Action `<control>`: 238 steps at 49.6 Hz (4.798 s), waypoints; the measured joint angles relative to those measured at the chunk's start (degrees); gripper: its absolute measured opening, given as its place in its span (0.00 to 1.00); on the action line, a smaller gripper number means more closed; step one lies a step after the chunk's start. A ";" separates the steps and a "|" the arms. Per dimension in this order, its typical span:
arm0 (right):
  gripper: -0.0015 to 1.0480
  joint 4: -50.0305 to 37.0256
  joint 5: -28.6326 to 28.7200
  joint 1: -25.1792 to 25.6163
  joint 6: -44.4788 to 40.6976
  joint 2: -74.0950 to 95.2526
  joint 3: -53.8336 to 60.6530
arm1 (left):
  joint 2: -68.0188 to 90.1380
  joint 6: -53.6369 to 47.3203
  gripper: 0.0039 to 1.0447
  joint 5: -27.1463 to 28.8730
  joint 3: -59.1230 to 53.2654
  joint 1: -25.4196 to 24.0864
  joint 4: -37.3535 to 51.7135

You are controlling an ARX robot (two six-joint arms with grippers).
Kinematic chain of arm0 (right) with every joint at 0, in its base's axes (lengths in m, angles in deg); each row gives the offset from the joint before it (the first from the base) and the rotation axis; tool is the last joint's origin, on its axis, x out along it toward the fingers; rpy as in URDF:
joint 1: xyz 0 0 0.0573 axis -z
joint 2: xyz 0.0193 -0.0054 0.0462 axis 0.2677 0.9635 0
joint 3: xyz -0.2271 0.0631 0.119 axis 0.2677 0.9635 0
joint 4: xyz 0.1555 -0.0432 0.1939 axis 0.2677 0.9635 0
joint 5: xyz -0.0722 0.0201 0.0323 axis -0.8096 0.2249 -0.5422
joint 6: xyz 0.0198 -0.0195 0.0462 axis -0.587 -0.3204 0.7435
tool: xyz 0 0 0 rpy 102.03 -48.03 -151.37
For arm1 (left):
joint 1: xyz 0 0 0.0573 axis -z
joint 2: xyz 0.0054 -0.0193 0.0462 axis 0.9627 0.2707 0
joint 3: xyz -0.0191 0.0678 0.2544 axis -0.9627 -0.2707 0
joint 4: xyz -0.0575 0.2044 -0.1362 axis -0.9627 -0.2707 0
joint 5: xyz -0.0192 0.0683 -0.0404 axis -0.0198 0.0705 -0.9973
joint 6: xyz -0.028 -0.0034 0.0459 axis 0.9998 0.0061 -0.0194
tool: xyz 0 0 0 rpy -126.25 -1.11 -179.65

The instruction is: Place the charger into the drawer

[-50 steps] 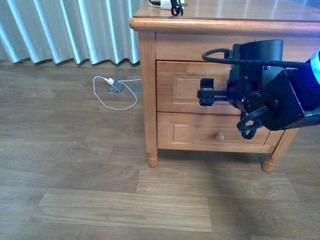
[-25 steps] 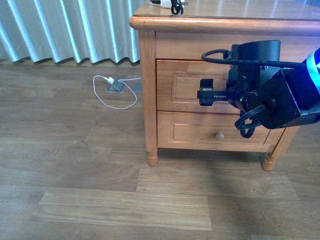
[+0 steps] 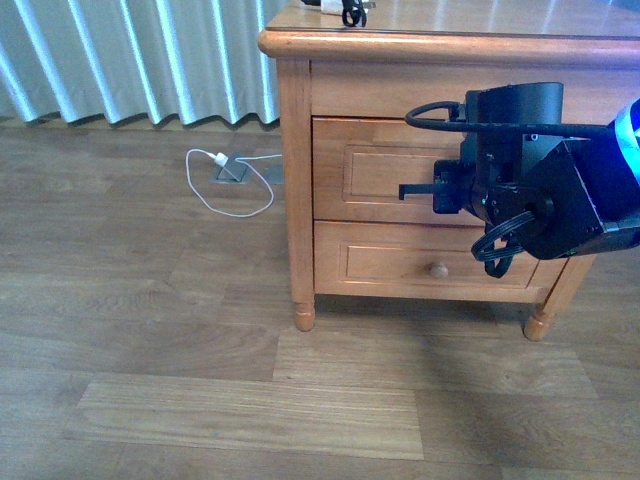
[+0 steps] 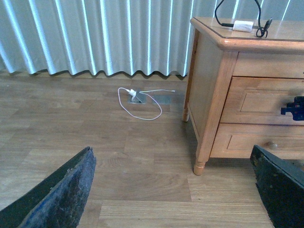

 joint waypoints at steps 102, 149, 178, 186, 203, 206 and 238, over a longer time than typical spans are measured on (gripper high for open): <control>0.92 34.60 33.97 20.94 6.62 -99.62 63.78 | 0.00 0.00 0.94 0.00 0.00 0.00 0.00; 0.91 17.27 14.49 14.01 -2.91 -116.69 77.61 | 0.00 0.00 0.94 0.00 0.00 0.00 0.00; 0.92 17.27 14.49 14.01 -3.02 -116.72 77.61 | 0.00 0.00 0.94 0.00 0.00 0.00 0.00; 0.92 17.27 14.49 14.01 -3.02 -116.72 77.61 | 0.02 0.00 0.94 0.09 0.00 0.00 0.00; 0.92 17.27 14.47 13.99 -3.04 -116.72 77.61 | 30.03 2.64 0.94 13.09 8.02 10.64 21.55; 0.92 17.27 14.49 13.99 -3.04 -116.72 77.61 | 36.54 1.46 0.94 12.22 11.34 11.30 24.15; 0.92 17.27 14.49 13.99 -3.04 -116.72 77.61 | 92.50 -4.15 0.94 8.92 58.82 17.33 29.53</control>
